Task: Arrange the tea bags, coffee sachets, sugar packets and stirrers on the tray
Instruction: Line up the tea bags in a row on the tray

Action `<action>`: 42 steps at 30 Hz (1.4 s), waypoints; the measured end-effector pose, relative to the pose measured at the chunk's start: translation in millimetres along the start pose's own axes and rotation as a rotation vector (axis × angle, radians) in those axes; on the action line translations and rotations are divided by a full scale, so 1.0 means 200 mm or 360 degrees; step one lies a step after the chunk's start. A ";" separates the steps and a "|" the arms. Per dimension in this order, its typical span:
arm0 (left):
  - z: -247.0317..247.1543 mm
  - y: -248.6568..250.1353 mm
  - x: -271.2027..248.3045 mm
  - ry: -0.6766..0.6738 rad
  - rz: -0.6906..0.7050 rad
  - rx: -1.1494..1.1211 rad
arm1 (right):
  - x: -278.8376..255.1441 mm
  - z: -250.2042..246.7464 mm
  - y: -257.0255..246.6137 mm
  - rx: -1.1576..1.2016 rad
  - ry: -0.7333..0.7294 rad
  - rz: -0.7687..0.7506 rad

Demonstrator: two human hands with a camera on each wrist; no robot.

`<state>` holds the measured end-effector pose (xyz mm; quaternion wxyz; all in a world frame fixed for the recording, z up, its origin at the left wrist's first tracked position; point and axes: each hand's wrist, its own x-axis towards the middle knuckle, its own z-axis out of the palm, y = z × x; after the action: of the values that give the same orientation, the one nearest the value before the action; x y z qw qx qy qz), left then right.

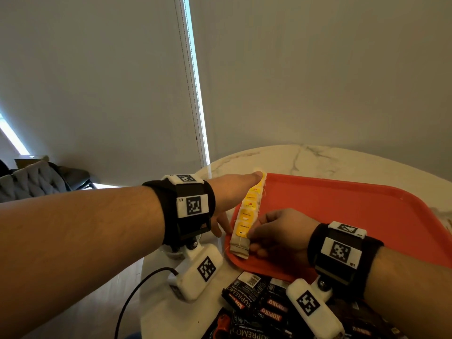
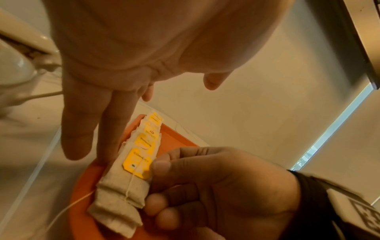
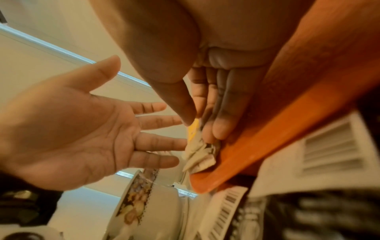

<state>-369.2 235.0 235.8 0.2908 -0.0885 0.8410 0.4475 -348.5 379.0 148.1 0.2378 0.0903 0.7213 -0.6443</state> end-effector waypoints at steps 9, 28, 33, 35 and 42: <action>0.00 0.01 0.01 0.0035 0.0035 0.0021 | -0.03 -0.02 -0.01 0.0074 0.0076 0.0040; 0.00 0.13 0.17 0.0100 0.0160 -0.0002 | 0.07 -0.08 -0.07 0.0380 0.0411 -0.0063; -0.02 0.20 0.24 0.0080 0.0184 -0.0020 | 0.13 -0.09 -0.12 0.0463 0.0534 -0.0118; -0.02 0.21 0.27 0.0083 0.0182 -0.0044 | 0.16 -0.10 -0.13 0.0476 0.0571 -0.0136; -0.02 0.21 0.35 0.0079 0.0197 -0.0006 | 0.18 -0.09 -0.14 0.0478 0.0487 -0.0127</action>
<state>-445.2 263.1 226.7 0.2415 -0.0481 0.8509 0.4640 -397.2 386.3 157.7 0.0837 0.1927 0.6479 -0.7322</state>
